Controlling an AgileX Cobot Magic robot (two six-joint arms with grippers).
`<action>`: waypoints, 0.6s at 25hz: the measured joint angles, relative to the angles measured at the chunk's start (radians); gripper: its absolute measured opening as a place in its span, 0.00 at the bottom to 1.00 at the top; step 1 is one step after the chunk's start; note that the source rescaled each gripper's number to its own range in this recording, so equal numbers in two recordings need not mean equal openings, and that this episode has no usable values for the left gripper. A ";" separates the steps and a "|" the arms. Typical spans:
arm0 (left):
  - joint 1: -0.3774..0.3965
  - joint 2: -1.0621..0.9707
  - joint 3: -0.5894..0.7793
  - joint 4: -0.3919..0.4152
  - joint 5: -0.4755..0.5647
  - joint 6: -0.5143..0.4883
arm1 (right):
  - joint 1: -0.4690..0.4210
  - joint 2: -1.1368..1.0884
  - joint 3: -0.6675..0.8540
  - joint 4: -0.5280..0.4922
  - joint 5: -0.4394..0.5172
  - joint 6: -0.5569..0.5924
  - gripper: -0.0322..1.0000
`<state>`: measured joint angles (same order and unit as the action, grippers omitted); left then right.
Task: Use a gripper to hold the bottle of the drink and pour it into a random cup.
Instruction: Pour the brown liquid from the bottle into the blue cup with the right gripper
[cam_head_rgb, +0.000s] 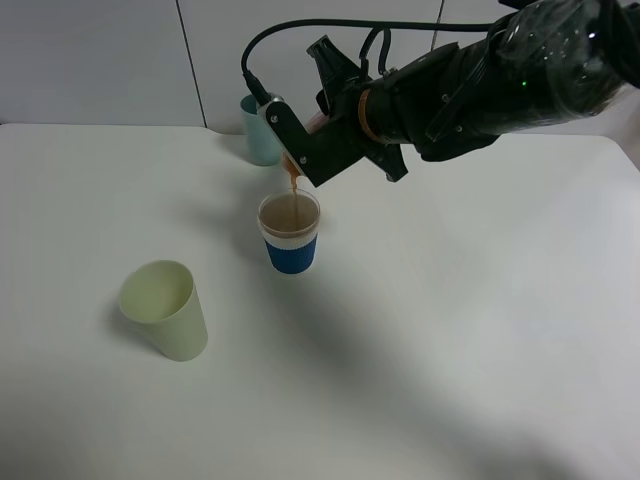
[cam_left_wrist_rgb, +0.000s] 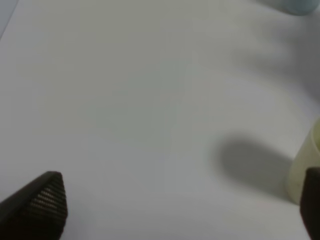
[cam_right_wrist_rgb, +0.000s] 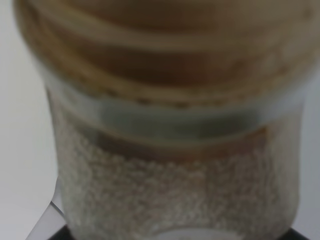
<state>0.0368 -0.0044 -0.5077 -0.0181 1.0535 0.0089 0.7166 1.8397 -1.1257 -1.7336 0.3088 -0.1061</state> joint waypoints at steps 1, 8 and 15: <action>0.000 0.000 0.000 0.000 0.000 0.000 | 0.000 0.000 0.000 0.000 0.000 0.000 0.03; 0.000 0.000 0.000 0.000 0.000 0.000 | 0.008 0.000 0.000 0.000 0.002 0.000 0.03; 0.000 0.000 0.000 0.000 0.000 0.000 | 0.018 0.000 0.000 0.000 0.014 -0.001 0.03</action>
<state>0.0368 -0.0044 -0.5077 -0.0181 1.0535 0.0089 0.7349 1.8397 -1.1257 -1.7336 0.3224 -0.1072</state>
